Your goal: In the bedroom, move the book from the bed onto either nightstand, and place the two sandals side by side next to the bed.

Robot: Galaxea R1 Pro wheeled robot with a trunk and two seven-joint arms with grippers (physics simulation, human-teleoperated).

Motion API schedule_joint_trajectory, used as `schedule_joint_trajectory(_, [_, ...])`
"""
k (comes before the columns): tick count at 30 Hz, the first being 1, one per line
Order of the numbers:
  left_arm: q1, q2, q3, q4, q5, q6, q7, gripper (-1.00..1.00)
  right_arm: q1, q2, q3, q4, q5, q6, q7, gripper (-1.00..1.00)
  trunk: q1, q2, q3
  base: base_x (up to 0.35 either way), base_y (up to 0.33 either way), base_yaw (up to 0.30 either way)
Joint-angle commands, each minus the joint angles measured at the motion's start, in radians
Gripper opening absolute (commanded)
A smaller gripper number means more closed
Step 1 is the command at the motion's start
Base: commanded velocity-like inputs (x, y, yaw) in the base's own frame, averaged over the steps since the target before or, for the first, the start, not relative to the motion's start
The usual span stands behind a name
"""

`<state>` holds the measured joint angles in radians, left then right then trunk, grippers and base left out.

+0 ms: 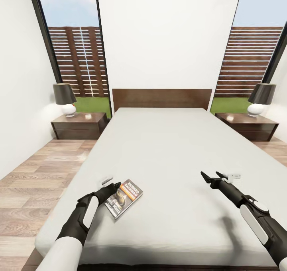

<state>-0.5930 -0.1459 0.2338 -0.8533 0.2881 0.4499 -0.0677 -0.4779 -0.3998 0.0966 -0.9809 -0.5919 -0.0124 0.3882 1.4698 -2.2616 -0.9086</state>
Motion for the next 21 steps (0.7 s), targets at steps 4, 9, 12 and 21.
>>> schedule_joint_trajectory(4, [-0.001, -0.001, 0.005, -0.001, 0.003, 0.007, -0.005, 1.00, -0.001, -0.001, 0.003, 0.001, -0.010, -0.001, 0.001, 1.00, 0.000, 0.000, -0.001, 0.000, 0.000, 0.000])
schedule_joint_trajectory(9, [-0.001, -0.001, 0.005, -0.001, 0.003, 0.007, -0.004, 1.00, -0.001, -0.001, 0.003, 0.000, -0.011, 0.002, 0.001, 1.00, 0.000, 0.000, -0.001, 0.000, 0.000, 0.000])
schedule_joint_trajectory(12, [-0.001, -0.001, 0.004, -0.001, 0.003, 0.007, -0.004, 1.00, -0.001, -0.001, 0.003, -0.001, -0.011, 0.007, 0.001, 1.00, 0.000, 0.000, -0.001, 0.000, 0.000, 0.000])
schedule_joint_trajectory(21, [-0.001, -0.001, 0.005, -0.001, 0.002, 0.007, -0.004, 1.00, -0.001, -0.001, 0.003, -0.001, -0.011, 0.009, 0.001, 1.00, 0.000, 0.000, -0.001, 0.000, 0.000, 0.000])
